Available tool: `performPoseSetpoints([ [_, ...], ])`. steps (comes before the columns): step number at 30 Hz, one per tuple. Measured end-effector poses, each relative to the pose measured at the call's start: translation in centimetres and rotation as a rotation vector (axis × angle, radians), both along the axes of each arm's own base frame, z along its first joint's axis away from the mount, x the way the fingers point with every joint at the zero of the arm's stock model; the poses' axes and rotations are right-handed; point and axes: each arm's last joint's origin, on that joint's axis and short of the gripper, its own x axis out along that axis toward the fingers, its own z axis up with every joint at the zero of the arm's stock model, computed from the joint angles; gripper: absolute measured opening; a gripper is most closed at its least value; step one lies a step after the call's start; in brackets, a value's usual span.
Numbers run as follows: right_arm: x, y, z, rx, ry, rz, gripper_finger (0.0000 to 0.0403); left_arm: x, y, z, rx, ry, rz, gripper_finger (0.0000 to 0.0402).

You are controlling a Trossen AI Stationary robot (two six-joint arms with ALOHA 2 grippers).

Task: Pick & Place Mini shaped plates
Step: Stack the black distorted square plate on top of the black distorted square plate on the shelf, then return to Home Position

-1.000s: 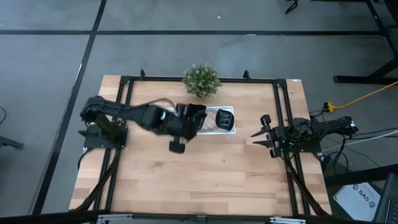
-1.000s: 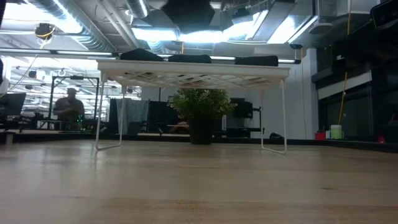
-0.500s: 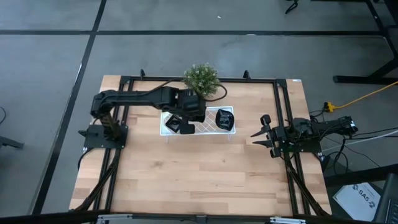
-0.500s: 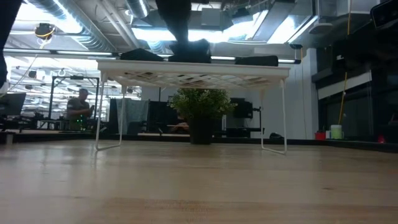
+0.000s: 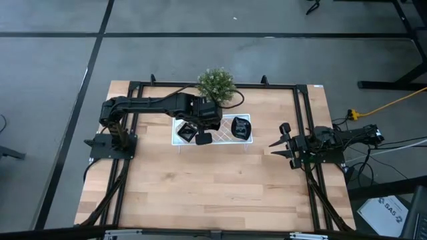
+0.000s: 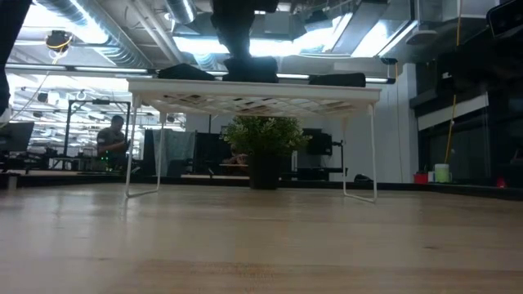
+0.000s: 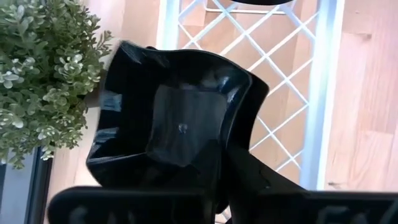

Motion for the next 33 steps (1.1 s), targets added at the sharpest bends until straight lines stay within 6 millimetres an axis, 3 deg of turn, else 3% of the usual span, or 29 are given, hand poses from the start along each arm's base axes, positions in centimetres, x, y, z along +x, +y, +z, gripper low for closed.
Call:
performPoseSetpoints([
  [14, 0.0, 0.0, 0.0, 0.0, 0.0, 0.0, 0.0124, 0.0, -1.5, 0.0, 0.043, 0.008, -0.033, 0.0094],
  [19, 0.0, 0.0, 0.0, 0.0, 0.0, 0.0, 0.0124, -0.3, -2.5, -0.1, 0.072, 0.058, -0.1, 0.0106],
  [23, 0.0, 0.0, 0.0, 0.0, 0.0, 0.0, 0.0124, -0.6, -2.8, -0.1, 0.136, 0.084, -0.058, 0.0107],
  [29, 0.0, 0.0, 0.0, 0.0, -0.001, 0.0, 0.0124, -2.5, -3.8, 2.0, 0.146, 0.026, -0.093, 0.0103],
  [33, 0.0, 0.0, 0.0, 0.0, 0.0, 0.0, 0.0124, -4.7, -4.7, 3.2, 0.159, -0.069, -0.112, 0.0104],
])
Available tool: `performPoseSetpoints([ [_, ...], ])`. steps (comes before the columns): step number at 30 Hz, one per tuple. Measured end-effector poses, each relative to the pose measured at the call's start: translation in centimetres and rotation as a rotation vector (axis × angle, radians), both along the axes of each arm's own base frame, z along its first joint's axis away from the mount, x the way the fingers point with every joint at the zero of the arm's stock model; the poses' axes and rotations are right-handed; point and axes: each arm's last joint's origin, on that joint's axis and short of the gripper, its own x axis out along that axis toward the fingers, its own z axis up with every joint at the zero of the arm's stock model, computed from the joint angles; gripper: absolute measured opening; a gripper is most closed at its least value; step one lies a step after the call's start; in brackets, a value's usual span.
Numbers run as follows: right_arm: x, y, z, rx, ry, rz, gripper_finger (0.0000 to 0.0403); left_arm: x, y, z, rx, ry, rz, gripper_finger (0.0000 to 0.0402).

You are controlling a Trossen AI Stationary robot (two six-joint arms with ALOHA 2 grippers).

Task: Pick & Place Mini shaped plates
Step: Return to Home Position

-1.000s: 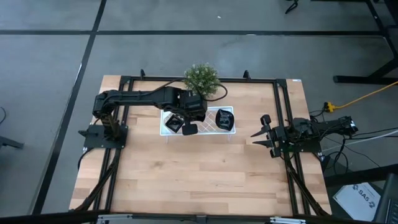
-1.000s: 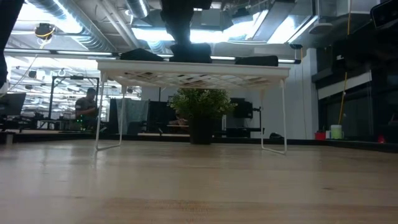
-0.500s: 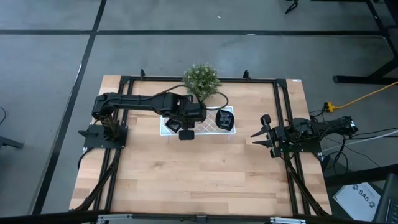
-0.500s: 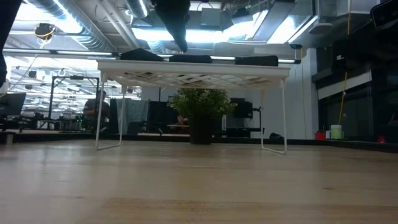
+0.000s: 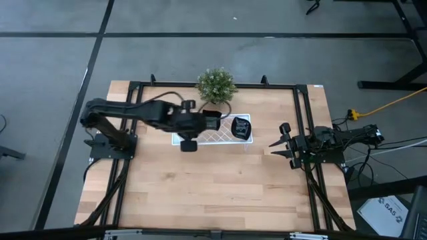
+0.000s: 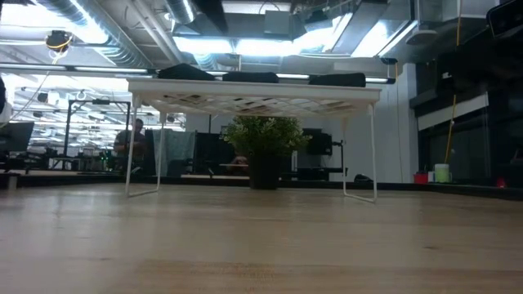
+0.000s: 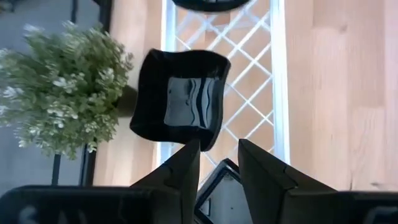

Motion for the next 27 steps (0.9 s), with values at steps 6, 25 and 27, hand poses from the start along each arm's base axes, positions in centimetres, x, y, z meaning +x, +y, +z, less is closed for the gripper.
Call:
performPoseSetpoints([
  [6, 0.0, 0.0, 0.0, 0.0, 0.0, 0.0, 0.0124, -4.1, -1.1, -0.8, -0.024, -0.183, -0.024, 0.01],
  [25, 0.0, 0.0, 0.0, 0.0, 0.0, 0.0, 0.0124, -17.1, -1.2, -11.1, -0.214, -0.806, -0.083, 0.0102],
  [27, 0.0, 0.0, 0.0, 0.0, 0.0, 0.0, 0.0124, -17.8, -1.0, -12.4, -0.227, -0.834, -0.082, 0.0104],
])
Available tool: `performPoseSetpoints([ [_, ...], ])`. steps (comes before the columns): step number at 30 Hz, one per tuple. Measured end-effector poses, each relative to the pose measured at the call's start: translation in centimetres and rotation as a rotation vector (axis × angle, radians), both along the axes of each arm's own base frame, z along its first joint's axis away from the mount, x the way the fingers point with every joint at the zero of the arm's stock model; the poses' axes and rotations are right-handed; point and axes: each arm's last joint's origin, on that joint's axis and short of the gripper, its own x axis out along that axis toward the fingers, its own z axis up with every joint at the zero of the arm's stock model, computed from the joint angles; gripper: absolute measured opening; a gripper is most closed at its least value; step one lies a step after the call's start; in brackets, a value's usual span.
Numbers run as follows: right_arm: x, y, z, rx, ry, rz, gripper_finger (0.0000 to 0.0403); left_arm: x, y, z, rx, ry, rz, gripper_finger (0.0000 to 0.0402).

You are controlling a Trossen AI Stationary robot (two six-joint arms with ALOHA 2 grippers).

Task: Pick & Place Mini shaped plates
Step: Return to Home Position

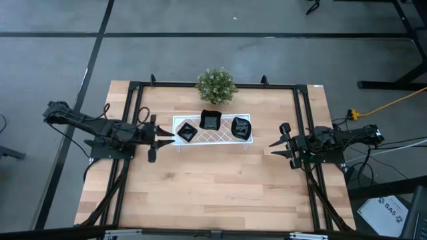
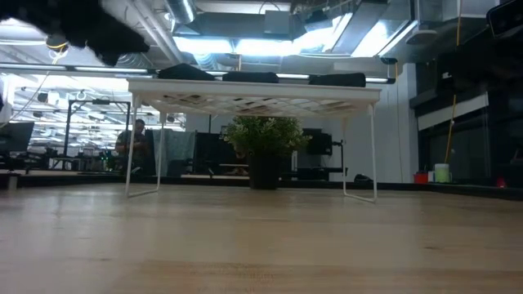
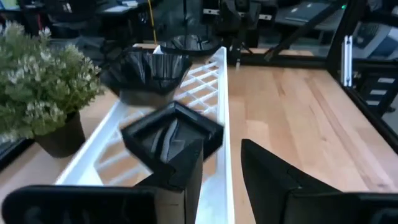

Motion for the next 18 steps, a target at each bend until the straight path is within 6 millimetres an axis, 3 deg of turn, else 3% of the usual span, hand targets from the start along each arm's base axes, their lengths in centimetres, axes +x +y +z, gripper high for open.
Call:
performPoseSetpoints([
  [11, 0.0, 0.0, 0.0, 0.0, 0.001, 0.0, 0.0124, -2.2, 0.6, -5.4, -0.034, -0.101, 0.005, 0.0101],
  [18, 0.0, 0.0, 0.0, 0.0, 0.0, 0.0, 0.0124, -2.8, 0.6, -7.3, -0.035, -0.166, -0.061, 0.0103],
])
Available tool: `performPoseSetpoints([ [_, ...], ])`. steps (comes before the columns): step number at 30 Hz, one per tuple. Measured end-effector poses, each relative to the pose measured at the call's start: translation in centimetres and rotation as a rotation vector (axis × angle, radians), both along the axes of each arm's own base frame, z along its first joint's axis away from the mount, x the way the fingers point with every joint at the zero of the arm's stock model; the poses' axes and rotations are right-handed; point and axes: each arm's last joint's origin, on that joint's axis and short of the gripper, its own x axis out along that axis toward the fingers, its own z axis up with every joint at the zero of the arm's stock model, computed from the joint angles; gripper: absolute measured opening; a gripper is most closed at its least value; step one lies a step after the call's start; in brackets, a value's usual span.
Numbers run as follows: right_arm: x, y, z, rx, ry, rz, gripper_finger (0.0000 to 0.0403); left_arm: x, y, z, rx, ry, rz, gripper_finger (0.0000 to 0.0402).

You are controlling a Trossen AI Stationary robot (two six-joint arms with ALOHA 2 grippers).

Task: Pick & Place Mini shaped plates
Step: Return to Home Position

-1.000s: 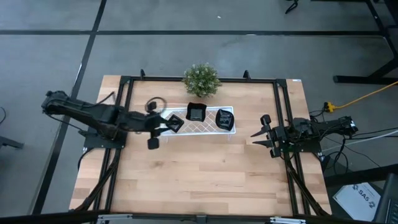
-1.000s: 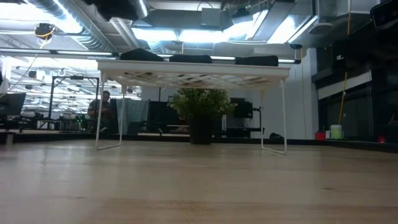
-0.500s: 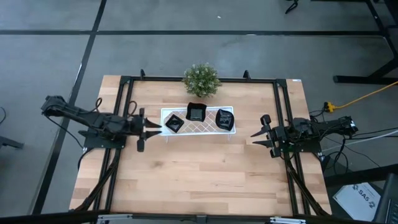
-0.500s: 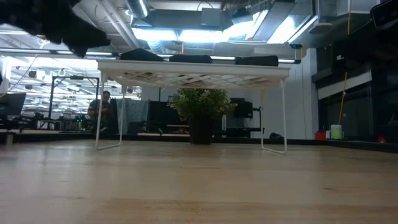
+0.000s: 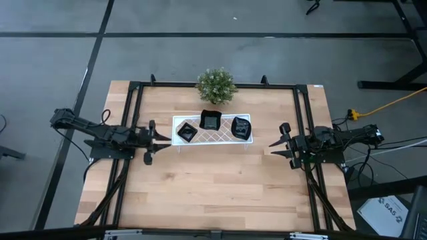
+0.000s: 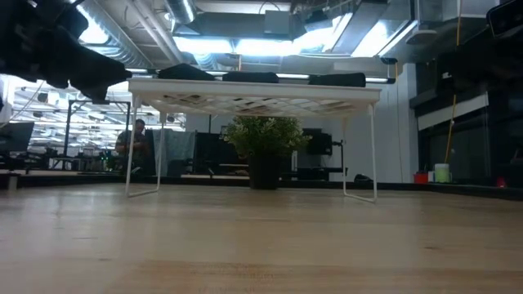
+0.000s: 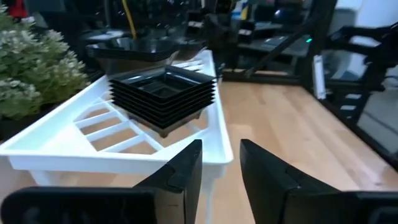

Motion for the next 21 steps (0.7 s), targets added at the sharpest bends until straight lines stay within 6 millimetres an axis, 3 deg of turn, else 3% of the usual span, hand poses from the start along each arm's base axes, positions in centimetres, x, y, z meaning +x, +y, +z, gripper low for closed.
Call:
performPoseSetpoints([
  [4, 0.0, 0.0, 0.0, 0.0, 0.0, 0.0, 0.0124, -0.5, 0.3, -0.5, 0.002, -0.044, -0.023, 0.01],
  [10, 0.0, 0.0, 0.0, 0.0, 0.0, 0.0, 0.0124, -1.1, 1.2, 0.3, 0.059, -0.145, -0.065, 0.0104],
  [21, 0.0, 0.0, 0.0, 0.0, 0.0, 0.0, 0.0124, -1.0, 3.0, -0.1, 0.081, -0.104, 0.02, 0.0101],
])
